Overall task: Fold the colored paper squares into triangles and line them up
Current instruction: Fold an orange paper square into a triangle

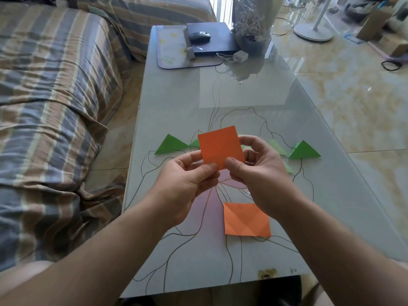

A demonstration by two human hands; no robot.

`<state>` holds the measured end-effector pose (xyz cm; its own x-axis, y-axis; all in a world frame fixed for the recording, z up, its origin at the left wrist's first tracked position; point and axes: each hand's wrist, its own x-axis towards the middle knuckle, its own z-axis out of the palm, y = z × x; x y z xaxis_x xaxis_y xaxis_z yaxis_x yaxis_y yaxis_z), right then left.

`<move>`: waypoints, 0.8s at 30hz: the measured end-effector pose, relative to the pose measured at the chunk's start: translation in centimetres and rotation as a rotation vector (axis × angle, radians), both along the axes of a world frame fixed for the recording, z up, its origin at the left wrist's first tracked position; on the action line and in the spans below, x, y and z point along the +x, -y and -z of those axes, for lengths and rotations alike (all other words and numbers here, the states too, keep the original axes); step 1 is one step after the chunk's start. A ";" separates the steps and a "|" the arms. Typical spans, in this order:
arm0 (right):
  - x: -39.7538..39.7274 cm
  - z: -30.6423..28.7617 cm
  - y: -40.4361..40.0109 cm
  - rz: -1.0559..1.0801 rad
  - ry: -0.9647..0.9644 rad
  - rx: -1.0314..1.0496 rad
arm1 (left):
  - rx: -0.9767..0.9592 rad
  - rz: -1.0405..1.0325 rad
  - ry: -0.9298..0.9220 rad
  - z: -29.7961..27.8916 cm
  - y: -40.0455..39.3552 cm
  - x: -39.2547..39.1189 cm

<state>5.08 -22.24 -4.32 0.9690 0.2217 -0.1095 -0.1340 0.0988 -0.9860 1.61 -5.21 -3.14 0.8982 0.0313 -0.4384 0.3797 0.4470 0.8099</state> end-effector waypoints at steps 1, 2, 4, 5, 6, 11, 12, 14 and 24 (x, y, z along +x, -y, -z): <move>0.0 0.0 0.0 0.002 -0.015 0.014 | 0.004 -0.010 0.000 0.1 0.0 0.0; 0.0 0.0 0.0 -0.001 -0.032 0.031 | 0.006 -0.018 0.000 0.1 0.0 0.0; 0.0 0.0 0.0 -0.021 -0.068 0.049 | 0.009 -0.027 -0.002 0.3 0.0 0.0; 0.0 0.1 0.0 -0.030 -0.082 0.042 | 0.017 -0.031 -0.006 0.4 0.1 0.0; 0.1 0.3 0.0 -0.036 -0.092 0.029 | 0.030 -0.036 -0.009 0.4 0.1 0.0; 0.2 0.4 -0.1 -0.045 -0.120 0.038 | 0.079 -0.034 0.016 0.3 0.2 -0.1; 0.2 0.3 -0.1 -0.057 -0.140 0.054 | 0.092 -0.026 0.028 0.3 0.2 -0.2; 0.2 0.5 -0.1 -0.092 -0.164 0.042 | 0.133 -0.006 0.053 0.2 0.4 -0.3; -0.1 0.7 -0.7 -0.099 -0.345 -0.022 | 0.080 -0.110 0.066 0.8 0.7 -0.4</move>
<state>4.93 -21.50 -5.06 0.8481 0.3065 -0.4322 -0.4672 0.0480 -0.8828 1.24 -5.86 -3.98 0.9142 0.1637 -0.3707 0.2768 0.4158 0.8663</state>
